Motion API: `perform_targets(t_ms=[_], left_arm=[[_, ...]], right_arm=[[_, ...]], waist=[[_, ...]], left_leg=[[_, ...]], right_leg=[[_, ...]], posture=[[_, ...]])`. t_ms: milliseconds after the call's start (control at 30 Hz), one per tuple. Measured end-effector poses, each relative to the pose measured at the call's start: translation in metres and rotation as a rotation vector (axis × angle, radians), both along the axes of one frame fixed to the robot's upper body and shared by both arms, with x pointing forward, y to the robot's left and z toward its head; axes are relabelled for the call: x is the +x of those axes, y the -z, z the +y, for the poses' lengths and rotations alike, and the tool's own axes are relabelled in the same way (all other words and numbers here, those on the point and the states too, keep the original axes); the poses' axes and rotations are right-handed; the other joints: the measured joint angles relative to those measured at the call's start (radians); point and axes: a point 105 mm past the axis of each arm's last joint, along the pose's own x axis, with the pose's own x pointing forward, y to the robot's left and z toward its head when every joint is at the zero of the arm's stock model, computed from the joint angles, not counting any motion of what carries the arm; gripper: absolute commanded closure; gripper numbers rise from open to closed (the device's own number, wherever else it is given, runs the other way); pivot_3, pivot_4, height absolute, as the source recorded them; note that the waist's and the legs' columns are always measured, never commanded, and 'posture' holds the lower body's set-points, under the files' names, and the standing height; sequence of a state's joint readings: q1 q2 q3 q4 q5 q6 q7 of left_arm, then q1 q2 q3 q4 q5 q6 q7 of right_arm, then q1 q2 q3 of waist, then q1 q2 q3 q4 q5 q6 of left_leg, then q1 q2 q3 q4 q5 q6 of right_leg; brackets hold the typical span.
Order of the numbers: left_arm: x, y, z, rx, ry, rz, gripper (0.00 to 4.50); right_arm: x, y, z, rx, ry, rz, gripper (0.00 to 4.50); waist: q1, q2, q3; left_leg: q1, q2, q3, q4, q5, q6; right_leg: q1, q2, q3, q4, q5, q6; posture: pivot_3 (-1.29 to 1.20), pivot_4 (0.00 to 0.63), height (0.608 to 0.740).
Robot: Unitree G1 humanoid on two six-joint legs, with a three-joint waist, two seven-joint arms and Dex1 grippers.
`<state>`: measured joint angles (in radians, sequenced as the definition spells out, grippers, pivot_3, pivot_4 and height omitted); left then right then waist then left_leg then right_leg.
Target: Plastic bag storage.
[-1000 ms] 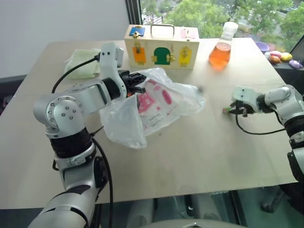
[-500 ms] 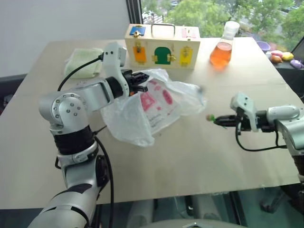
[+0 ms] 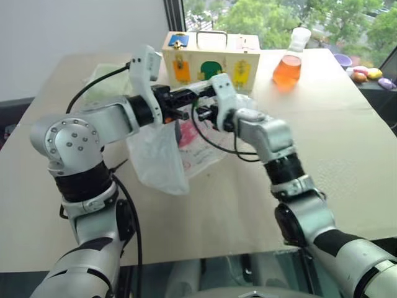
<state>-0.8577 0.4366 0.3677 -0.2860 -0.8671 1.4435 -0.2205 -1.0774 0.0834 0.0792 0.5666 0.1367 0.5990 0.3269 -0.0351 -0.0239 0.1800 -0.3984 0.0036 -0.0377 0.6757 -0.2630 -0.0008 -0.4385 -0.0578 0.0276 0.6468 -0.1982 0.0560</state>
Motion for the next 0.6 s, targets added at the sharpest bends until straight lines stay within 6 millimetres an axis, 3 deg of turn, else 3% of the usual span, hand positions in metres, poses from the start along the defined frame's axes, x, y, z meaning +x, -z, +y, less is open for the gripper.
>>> perform_targets(t_ms=[33,100,133,200,233,367,500,600], left_arm=[[0.000,0.001,0.001,-0.006,-0.009,0.002,4.50],[0.001,0.003,0.003,-0.011,-0.032,0.008,4.50],[0.002,0.004,0.004,-0.010,-0.039,0.010,4.50],[0.005,0.005,0.007,-0.011,-0.070,0.006,4.50],[0.007,0.005,0.006,-0.012,-0.077,0.001,4.50],[0.018,0.014,0.015,-0.004,-0.143,0.013,4.50],[0.026,0.020,0.008,0.007,-0.122,0.014,4.50],[0.027,0.022,0.004,0.010,-0.101,0.011,4.50]], right_arm=[[0.002,0.001,-0.002,-0.011,0.012,-0.018,2.03],[0.002,0.003,-0.006,-0.057,0.002,-0.063,2.03],[-0.001,0.004,-0.007,-0.071,-0.013,-0.080,1.29],[-0.012,0.006,-0.015,-0.063,-0.067,-0.095,0.71],[-0.019,0.007,-0.023,-0.048,-0.084,-0.083,0.16],[-0.062,-0.008,-0.057,-0.019,-0.183,-0.108,0.07],[-0.117,-0.055,-0.076,0.044,-0.280,-0.226,0.07],[-0.129,-0.062,-0.087,0.005,-0.224,-0.273,0.07]], waist=[[0.000,0.000,0.000],[-0.004,0.000,0.000],[-0.005,0.000,0.000],[-0.005,0.000,0.000],[-0.004,0.000,0.000],[0.000,0.001,0.000],[-0.003,0.001,0.000],[-0.003,0.001,0.000]], left_leg=[[0.000,0.000,0.000,-0.001,0.000,0.000],[-0.001,0.000,0.001,-0.004,0.000,0.000],[-0.001,0.000,0.001,-0.005,0.000,0.000],[-0.002,0.000,0.000,-0.007,0.000,0.000],[-0.004,0.000,0.000,-0.008,0.000,0.000],[-0.010,-0.001,-0.001,-0.006,0.000,0.000],[-0.010,-0.001,-0.002,-0.005,-0.001,0.002],[-0.008,-0.001,0.000,-0.005,-0.002,0.004]], right_leg=[[0.000,0.000,0.000,-0.001,0.000,0.000],[-0.002,-0.001,0.000,-0.002,0.000,0.000],[-0.002,-0.001,0.000,-0.002,0.000,0.000],[-0.002,-0.001,0.000,-0.002,0.000,0.000],[-0.003,-0.001,-0.001,-0.003,0.000,0.000],[-0.009,-0.003,-0.002,-0.003,0.000,0.000],[-0.010,-0.001,-0.003,-0.004,0.000,0.000],[-0.008,-0.001,-0.002,-0.002,0.000,0.000]], posture=[[0.00,0.150,0.740],[0.00,0.150,0.740],[0.00,0.150,0.740],[0.00,0.150,0.740],[0.00,0.150,0.740],[0.00,0.150,0.740],[0.00,0.150,0.740],[0.00,0.150,0.740]])
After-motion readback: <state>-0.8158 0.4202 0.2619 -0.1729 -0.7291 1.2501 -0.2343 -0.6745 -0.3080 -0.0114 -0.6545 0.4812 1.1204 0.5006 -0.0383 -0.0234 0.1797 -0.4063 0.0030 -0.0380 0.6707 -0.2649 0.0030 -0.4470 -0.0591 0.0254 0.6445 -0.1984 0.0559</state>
